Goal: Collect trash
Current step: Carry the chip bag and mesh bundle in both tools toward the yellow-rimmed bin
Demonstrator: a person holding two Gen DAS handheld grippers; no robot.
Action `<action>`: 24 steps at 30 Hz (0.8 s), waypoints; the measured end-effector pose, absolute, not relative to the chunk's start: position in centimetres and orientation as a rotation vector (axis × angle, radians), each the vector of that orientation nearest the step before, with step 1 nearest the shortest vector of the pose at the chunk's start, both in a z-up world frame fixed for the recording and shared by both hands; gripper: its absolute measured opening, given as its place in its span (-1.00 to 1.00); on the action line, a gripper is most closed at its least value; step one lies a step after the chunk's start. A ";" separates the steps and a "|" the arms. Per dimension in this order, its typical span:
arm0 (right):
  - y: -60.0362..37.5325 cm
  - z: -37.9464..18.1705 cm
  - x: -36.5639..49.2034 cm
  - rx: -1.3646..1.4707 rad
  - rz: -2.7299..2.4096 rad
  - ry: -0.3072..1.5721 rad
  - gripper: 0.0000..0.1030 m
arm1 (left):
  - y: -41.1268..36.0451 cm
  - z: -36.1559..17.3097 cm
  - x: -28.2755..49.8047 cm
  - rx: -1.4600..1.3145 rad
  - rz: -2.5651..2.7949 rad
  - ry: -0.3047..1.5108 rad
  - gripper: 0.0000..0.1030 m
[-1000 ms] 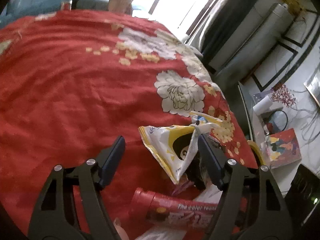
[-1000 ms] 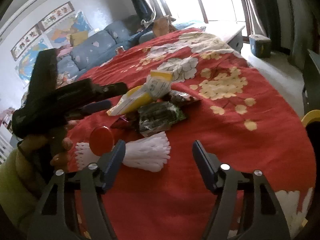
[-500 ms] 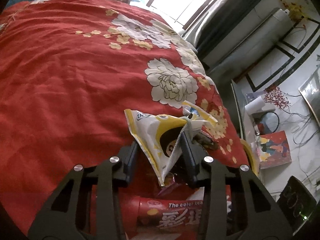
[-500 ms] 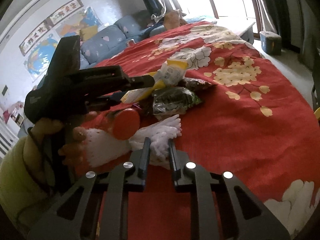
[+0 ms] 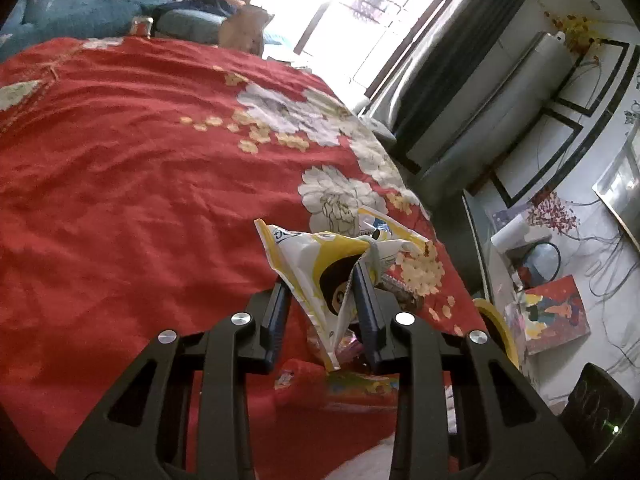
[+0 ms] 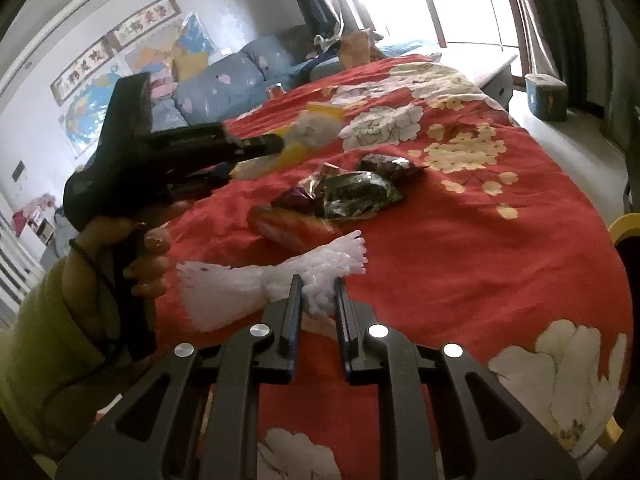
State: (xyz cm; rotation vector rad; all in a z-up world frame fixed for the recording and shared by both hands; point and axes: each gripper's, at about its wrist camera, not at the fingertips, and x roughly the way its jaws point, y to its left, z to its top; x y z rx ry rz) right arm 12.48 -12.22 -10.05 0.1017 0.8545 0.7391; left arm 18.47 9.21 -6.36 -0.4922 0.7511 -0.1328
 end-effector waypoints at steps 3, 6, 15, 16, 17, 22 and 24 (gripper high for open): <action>-12.7 -9.6 12.2 0.110 0.736 0.844 -0.71 | 9.4 -5.9 18.0 -0.483 -0.125 0.735 -0.53; -13.0 -9.1 12.0 0.112 0.737 0.833 -0.71 | 9.4 -5.6 17.5 -0.472 -0.119 0.722 -0.53; -15.2 -7.0 11.5 0.131 0.686 0.757 -0.71 | 8.4 -4.0 16.5 -0.441 -0.136 0.676 -0.53; -15.4 -6.9 11.6 0.136 0.676 0.752 -0.71 | 8.3 -3.9 16.4 -0.439 -0.139 0.672 -0.53; -15.9 -6.7 11.7 0.146 0.662 0.744 -0.71 | 8.1 -3.6 16.3 -0.436 -0.143 0.667 -0.53; -18.0 -6.0 12.1 0.177 0.606 0.716 -0.71 | 7.0 -2.6 15.6 -0.416 -0.170 0.645 -0.53; -18.8 -5.7 12.3 0.191 0.583 0.708 -0.71 | 6.5 -2.2 15.3 -0.405 -0.184 0.638 -0.53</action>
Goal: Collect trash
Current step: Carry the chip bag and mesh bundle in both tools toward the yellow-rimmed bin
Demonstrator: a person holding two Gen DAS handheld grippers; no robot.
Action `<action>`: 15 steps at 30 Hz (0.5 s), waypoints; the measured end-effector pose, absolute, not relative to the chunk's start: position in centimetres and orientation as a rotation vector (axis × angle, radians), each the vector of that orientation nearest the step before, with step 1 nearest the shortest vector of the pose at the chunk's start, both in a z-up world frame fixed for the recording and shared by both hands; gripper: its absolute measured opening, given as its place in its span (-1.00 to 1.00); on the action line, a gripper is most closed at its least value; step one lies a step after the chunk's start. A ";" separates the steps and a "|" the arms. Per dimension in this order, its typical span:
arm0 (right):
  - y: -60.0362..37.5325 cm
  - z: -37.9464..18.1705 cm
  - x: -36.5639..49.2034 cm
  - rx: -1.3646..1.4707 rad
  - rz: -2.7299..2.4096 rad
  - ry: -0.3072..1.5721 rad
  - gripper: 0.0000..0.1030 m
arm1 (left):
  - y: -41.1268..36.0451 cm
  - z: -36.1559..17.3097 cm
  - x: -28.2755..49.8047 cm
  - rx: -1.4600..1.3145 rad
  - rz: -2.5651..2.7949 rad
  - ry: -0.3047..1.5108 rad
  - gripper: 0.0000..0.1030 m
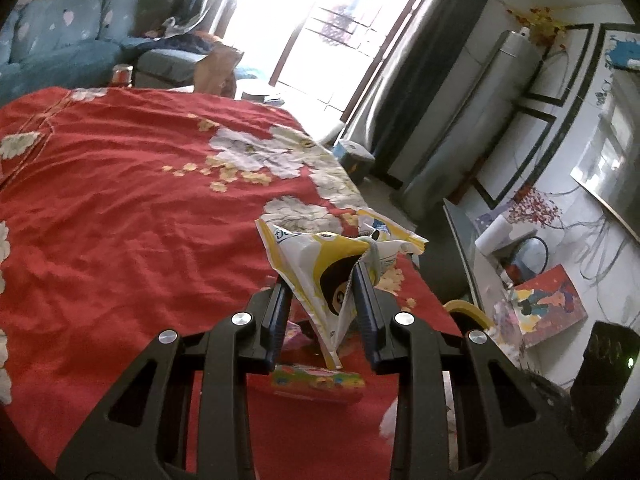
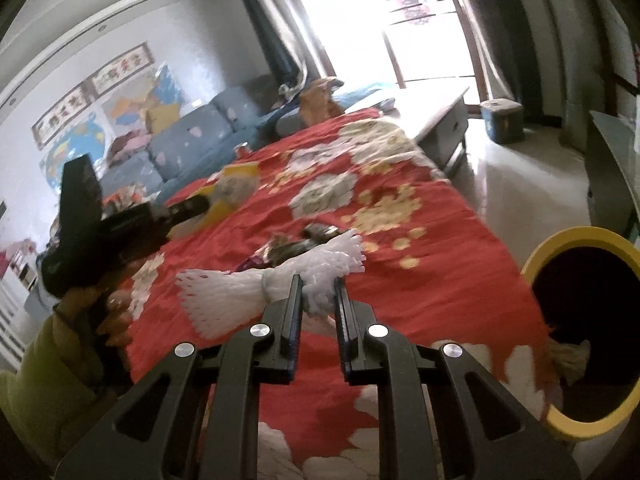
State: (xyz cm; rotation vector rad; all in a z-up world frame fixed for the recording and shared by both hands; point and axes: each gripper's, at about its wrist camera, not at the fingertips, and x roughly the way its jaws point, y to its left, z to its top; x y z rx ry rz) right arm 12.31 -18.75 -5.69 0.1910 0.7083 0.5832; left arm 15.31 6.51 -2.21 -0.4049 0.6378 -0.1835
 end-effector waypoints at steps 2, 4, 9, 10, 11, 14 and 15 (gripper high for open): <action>-19.5 -5.5 12.5 0.202 0.563 0.697 -0.71 | 6.1 -1.9 15.1 -0.398 -0.194 0.632 -0.53; -20.3 -5.3 12.6 0.212 0.542 0.686 -0.71 | 5.6 -1.6 14.8 -0.392 -0.204 0.628 -0.53; -21.8 -4.8 12.8 0.228 0.502 0.662 -0.71 | 4.4 -0.9 14.6 -0.367 -0.231 0.620 -0.53; -22.1 -4.7 12.8 0.232 0.495 0.657 -0.71 | 4.1 -0.8 14.6 -0.360 -0.235 0.619 -0.53; -22.3 -4.7 12.8 0.235 0.490 0.654 -0.71 | 3.8 -0.7 14.6 -0.355 -0.240 0.618 -0.53; -23.2 -4.5 12.9 0.245 0.468 0.641 -0.71 | 2.8 -0.3 14.6 -0.336 -0.256 0.617 -0.53; -23.5 -4.4 13.0 0.250 0.460 0.636 -0.71 | 2.4 -0.2 14.5 -0.330 -0.261 0.615 -0.53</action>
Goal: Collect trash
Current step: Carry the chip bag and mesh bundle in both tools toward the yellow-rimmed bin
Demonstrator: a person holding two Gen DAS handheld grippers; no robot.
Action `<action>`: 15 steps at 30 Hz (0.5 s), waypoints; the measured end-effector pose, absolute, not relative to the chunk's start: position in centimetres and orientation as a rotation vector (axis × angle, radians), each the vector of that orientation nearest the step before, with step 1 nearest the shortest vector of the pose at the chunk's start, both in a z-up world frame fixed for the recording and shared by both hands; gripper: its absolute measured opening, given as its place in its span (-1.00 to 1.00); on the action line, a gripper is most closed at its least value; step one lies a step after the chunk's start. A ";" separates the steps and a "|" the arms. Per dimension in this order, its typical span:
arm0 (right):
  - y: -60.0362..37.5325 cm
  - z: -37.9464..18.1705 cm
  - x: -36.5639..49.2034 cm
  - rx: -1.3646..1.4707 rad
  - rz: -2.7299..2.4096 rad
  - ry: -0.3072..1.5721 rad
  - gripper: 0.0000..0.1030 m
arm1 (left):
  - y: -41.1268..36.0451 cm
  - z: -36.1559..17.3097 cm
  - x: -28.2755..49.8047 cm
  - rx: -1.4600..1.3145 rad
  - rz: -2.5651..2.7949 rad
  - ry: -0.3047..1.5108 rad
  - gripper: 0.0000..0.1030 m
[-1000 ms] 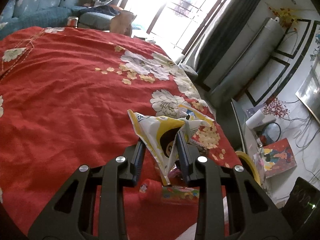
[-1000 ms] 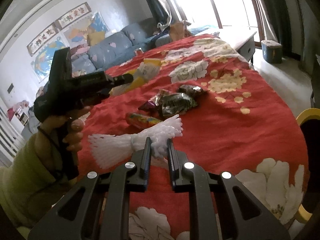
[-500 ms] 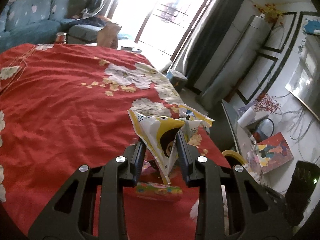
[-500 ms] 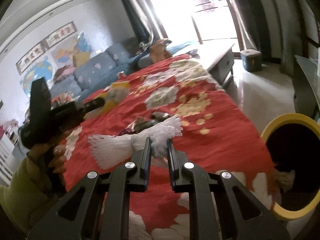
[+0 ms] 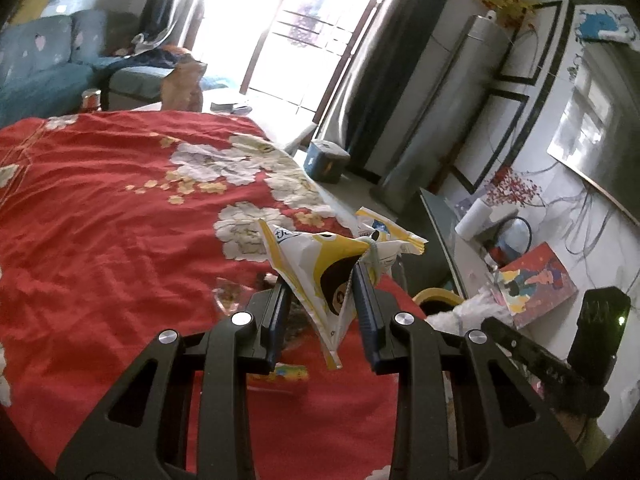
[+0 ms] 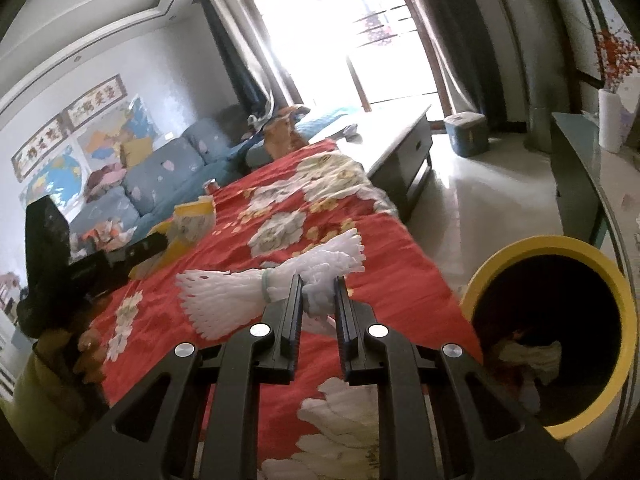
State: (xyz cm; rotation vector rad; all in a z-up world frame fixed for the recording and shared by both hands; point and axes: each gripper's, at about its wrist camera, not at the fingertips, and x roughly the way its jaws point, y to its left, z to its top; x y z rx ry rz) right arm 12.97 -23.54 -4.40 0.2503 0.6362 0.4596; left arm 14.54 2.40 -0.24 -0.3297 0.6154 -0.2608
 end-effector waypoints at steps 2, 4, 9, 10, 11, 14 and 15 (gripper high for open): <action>-24.1 -4.3 12.9 0.256 0.446 0.628 -0.71 | 1.7 0.0 14.5 -0.320 -0.272 0.613 -0.53; -24.7 -4.2 12.8 0.261 0.429 0.620 -0.71 | 1.1 0.2 14.4 -0.310 -0.281 0.610 -0.53; -26.4 -4.0 12.7 0.284 0.392 0.604 -0.71 | -0.6 0.6 14.3 -0.281 -0.306 0.607 -0.53; -26.7 -4.1 12.6 0.289 0.384 0.602 -0.71 | -0.8 0.7 14.2 -0.278 -0.309 0.607 -0.53; -27.0 -4.1 12.6 0.294 0.379 0.600 -0.71 | -1.1 0.7 14.2 -0.272 -0.314 0.608 -0.53; -27.9 -4.2 12.5 0.306 0.361 0.595 -0.71 | -1.9 0.8 14.3 -0.257 -0.327 0.610 -0.53; -28.1 -4.2 12.5 0.310 0.354 0.593 -0.71 | -2.3 0.8 14.3 -0.252 -0.332 0.611 -0.53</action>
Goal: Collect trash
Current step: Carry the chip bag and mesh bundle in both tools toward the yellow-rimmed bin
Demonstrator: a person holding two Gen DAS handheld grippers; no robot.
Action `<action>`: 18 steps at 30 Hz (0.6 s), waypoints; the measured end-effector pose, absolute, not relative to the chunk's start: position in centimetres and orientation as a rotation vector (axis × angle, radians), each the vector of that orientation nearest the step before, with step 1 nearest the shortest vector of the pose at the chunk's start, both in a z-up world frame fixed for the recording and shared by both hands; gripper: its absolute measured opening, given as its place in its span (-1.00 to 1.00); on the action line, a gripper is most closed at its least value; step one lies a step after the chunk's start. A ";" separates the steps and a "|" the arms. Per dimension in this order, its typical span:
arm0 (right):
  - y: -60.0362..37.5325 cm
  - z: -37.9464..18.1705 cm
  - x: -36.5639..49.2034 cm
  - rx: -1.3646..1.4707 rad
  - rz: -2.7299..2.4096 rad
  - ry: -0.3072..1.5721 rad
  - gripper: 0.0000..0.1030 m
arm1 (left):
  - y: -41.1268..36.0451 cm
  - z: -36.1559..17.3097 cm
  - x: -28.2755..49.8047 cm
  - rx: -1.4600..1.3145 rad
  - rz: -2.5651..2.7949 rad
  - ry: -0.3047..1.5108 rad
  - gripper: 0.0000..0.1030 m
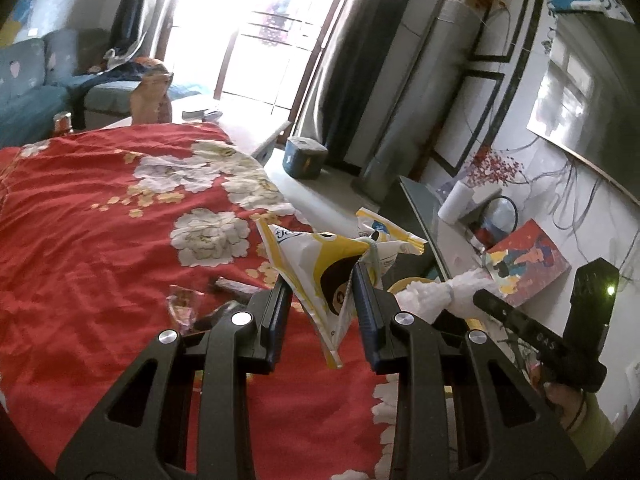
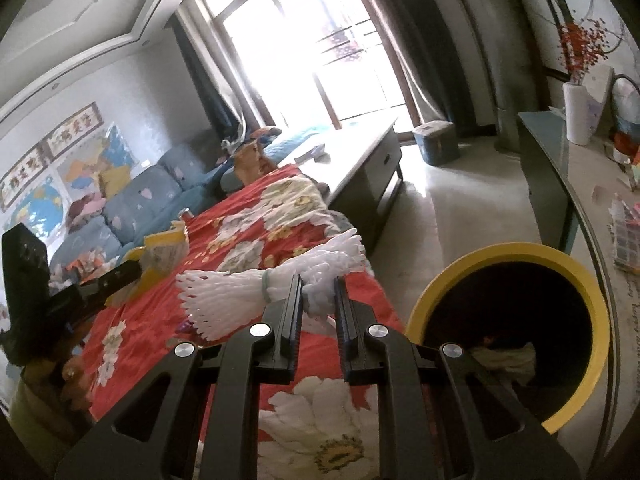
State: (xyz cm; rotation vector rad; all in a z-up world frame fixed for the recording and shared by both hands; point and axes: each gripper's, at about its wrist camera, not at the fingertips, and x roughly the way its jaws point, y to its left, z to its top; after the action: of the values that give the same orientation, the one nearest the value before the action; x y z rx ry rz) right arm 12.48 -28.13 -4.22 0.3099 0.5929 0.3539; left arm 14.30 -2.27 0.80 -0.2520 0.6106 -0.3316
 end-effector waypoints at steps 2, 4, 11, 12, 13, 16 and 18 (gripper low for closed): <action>-28.8 -4.2 12.4 0.319 0.340 0.589 -0.71 | -3.0 0.8 14.3 -0.242 -0.341 0.612 -0.53; -29.6 -4.3 12.3 0.331 0.325 0.587 -0.71 | -3.7 0.9 14.4 -0.233 -0.350 0.614 -0.53; -31.7 -4.3 12.3 0.361 0.287 0.571 -0.71 | -5.8 1.0 14.4 -0.200 -0.377 0.616 -0.53; -32.1 -4.2 12.2 0.365 0.282 0.570 -0.71 | -6.2 1.1 14.4 -0.193 -0.382 0.617 -0.53; -32.4 -4.3 12.2 0.369 0.275 0.568 -0.71 | -6.5 1.1 14.5 -0.189 -0.387 0.618 -0.53; -33.2 -4.3 12.2 0.384 0.260 0.568 -0.71 | -7.7 1.1 14.6 -0.171 -0.404 0.623 -0.53; -33.8 -4.5 12.2 0.392 0.245 0.566 -0.71 | -8.4 1.0 14.6 -0.160 -0.415 0.626 -0.53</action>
State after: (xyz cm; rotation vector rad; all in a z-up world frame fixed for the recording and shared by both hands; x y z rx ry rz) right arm 12.21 -33.84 -4.49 0.3918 0.5656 0.2453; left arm 14.65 -8.36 1.05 -0.1602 0.6262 -0.4150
